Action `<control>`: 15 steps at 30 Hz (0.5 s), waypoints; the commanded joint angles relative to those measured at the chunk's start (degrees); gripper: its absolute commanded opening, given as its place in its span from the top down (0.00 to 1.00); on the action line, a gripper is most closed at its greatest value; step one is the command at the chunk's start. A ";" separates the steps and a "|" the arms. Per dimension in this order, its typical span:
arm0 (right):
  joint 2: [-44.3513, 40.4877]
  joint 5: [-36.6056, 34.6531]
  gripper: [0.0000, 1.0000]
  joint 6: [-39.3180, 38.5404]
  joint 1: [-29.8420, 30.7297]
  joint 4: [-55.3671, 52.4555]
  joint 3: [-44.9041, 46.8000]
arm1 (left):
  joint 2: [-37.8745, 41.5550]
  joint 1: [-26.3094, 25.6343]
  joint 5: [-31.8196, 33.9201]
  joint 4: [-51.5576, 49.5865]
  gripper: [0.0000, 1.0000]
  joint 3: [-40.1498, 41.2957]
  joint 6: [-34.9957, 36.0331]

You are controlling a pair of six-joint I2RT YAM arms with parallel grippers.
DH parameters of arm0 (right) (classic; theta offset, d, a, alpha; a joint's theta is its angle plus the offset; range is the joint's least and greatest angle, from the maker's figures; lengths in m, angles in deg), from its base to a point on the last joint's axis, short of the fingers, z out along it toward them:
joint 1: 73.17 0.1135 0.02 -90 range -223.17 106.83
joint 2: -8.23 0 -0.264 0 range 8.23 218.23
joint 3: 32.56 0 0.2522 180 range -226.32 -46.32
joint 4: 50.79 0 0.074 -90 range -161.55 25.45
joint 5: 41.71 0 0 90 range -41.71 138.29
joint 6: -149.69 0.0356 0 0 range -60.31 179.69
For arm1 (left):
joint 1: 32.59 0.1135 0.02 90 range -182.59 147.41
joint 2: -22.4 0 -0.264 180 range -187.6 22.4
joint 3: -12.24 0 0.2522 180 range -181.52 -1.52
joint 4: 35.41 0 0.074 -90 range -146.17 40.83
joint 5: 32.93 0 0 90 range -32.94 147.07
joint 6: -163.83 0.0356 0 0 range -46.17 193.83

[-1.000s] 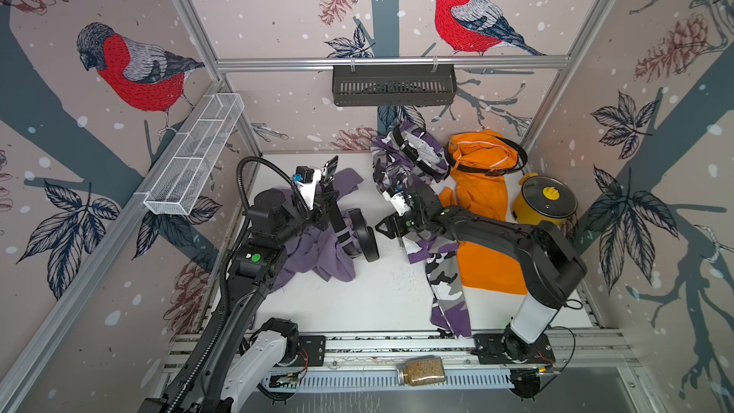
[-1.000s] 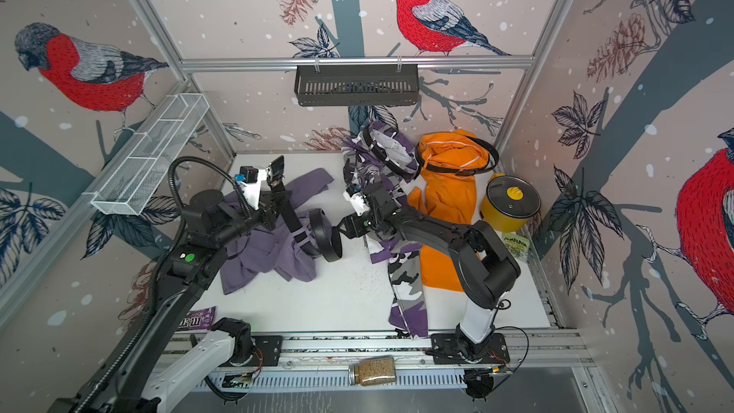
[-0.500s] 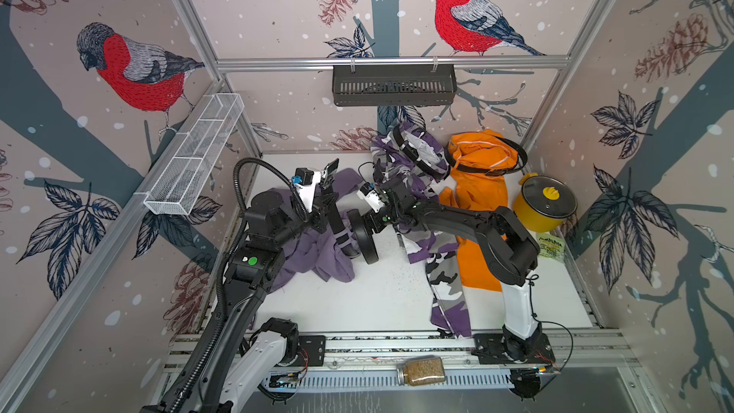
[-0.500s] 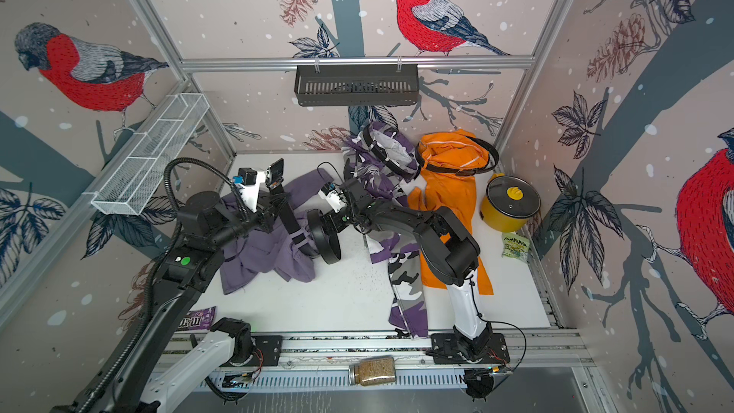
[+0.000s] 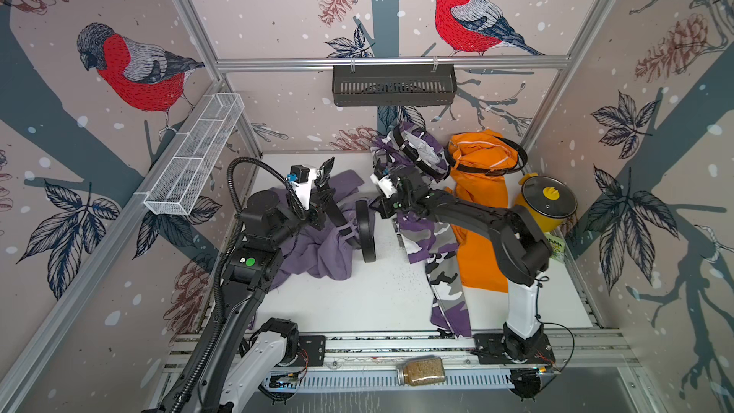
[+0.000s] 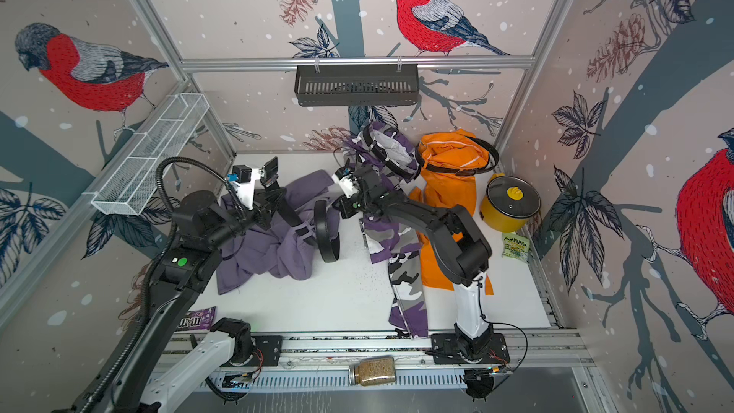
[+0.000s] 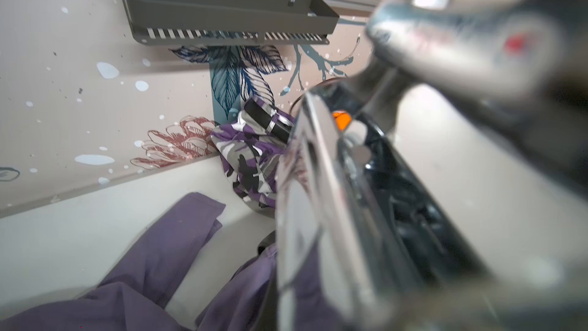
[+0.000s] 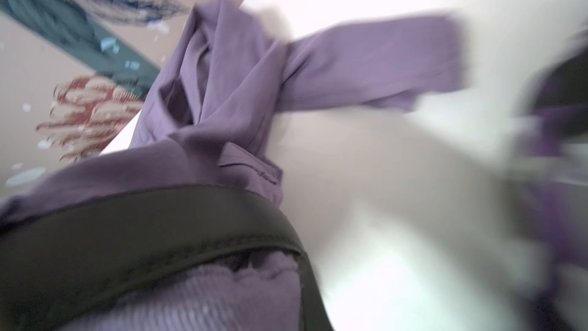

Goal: Remove the belt from the trousers

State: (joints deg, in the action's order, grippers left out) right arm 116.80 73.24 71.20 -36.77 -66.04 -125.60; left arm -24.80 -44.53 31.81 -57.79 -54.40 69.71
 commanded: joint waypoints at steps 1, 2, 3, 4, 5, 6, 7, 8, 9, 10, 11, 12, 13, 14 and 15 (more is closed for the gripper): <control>-8.01 -11.57 1.00 -3.85 -2.94 -10.38 0.53 | -1.10 0.52 -0.61 8.55 1.00 -2.61 -0.37; -10.21 -13.82 1.00 -4.26 -3.79 -14.39 0.17 | -1.71 0.52 -0.75 9.59 1.00 -3.56 -0.72; -12.99 -16.24 1.00 -4.56 -4.81 -17.77 -0.32 | -2.53 0.52 -0.76 10.76 1.00 -3.98 -1.16; -15.55 -19.12 1.00 -4.36 -5.86 -21.68 -0.82 | -3.25 0.52 -0.82 12.31 1.00 -5.78 -1.51; -17.57 -20.98 1.00 -4.10 -6.75 -25.16 -1.62 | -3.82 0.60 -0.38 13.66 1.00 -6.46 -2.00; -20.00 -23.18 1.00 -3.69 -7.79 -28.91 -2.67 | -4.33 0.70 0.32 15.56 1.00 -6.96 -3.02; -22.31 -25.89 1.00 -2.93 -8.50 -32.28 -3.64 | -4.88 0.89 0.51 17.50 1.00 -7.21 -4.00; -24.38 -28.44 1.00 -2.43 -9.11 -34.71 -4.43 | -5.44 1.09 0.89 19.13 1.00 -7.46 -4.99; -26.57 -31.85 1.00 -1.55 -9.79 -37.32 -5.31 | -6.14 1.50 1.09 20.38 1.00 -7.87 -6.11; -29.37 -34.95 1.00 -0.81 -10.51 -39.08 -6.02 | -6.85 2.18 0.40 21.65 1.00 -8.16 -7.22; -31.35 -36.12 1.00 -0.30 -11.20 -40.37 -6.60 | -7.36 2.89 -0.31 23.01 1.00 -7.90 -8.47; -33.12 -35.81 1.00 0.24 -12.44 -40.92 -6.99 | -7.92 3.68 -1.53 24.39 1.00 -7.16 -10.40; -34.07 -34.59 1.00 0.59 -13.38 -41.18 -6.98 | -8.52 4.33 -3.13 25.76 1.00 -5.76 -11.68; -34.26 -33.31 1.00 1.06 -14.02 -41.35 -6.61 | -9.01 4.57 -3.84 26.15 1.00 -4.66 -12.38; -33.95 -31.56 1.00 1.51 -14.49 -41.20 -5.41 | -9.54 4.57 -4.24 26.57 1.00 -1.32 -13.33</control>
State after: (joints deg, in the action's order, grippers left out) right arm 82.83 45.50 70.17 -50.21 -102.87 -131.96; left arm -33.48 -40.62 29.58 -36.94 -59.30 60.16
